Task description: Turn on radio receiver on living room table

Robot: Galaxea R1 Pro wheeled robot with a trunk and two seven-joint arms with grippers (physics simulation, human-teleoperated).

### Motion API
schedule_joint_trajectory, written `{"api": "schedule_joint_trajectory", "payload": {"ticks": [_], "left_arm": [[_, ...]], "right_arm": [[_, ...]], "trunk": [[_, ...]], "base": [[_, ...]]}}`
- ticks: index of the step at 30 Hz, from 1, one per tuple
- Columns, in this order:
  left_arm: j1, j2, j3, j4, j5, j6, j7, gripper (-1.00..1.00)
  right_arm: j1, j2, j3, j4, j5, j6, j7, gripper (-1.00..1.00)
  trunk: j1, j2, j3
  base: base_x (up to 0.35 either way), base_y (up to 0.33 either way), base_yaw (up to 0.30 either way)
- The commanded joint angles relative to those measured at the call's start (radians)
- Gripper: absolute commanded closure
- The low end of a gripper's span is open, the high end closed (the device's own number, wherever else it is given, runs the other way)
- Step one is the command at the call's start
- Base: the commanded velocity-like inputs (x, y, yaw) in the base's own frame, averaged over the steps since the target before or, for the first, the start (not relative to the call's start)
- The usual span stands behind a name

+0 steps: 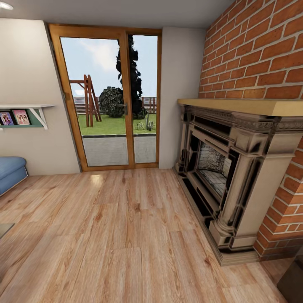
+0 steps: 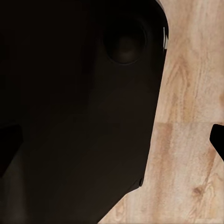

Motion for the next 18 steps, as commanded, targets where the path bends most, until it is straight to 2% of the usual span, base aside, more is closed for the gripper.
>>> {"api": "schedule_joint_trajectory", "payload": {"ticks": [1,18], "left_arm": [[0.000,0.000,0.000,0.000,0.000,0.000,0.000,-1.00],[0.000,0.000,0.000,0.000,0.000,0.002,0.000,-1.00]], "right_arm": [[0.000,0.000,0.000,0.000,0.000,0.000,0.000,-1.00],[0.001,0.001,0.000,0.000,0.000,0.000,0.000,-1.00]], "trunk": [[0.000,0.000,0.000],[0.000,0.000,0.000]], "base": [[0.000,0.000,0.000],[0.000,0.000,0.000]]}}
